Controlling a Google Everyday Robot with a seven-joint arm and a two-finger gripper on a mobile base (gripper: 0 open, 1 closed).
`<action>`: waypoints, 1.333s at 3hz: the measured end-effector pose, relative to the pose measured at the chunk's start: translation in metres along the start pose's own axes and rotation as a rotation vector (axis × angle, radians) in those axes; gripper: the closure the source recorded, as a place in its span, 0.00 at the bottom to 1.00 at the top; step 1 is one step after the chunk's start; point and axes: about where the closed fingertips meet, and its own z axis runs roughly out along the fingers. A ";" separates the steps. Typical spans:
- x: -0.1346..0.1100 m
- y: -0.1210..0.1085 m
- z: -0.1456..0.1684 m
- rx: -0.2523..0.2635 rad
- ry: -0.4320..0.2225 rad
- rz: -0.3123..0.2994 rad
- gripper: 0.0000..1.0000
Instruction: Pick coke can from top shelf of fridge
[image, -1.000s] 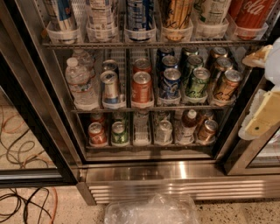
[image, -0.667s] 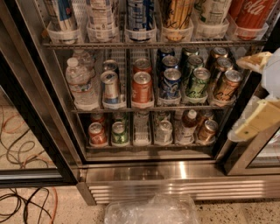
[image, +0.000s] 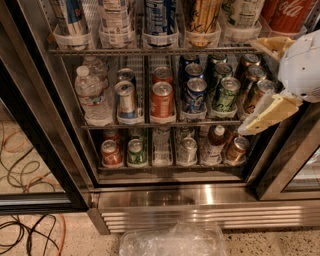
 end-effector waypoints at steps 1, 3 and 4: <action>-0.001 0.000 0.000 0.001 -0.001 0.001 0.00; -0.022 0.031 0.031 0.106 -0.123 0.275 0.00; -0.051 0.062 0.074 0.117 -0.221 0.436 0.00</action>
Offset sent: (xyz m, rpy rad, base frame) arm 0.0269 0.0221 -0.0215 0.3814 -0.0902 -0.2807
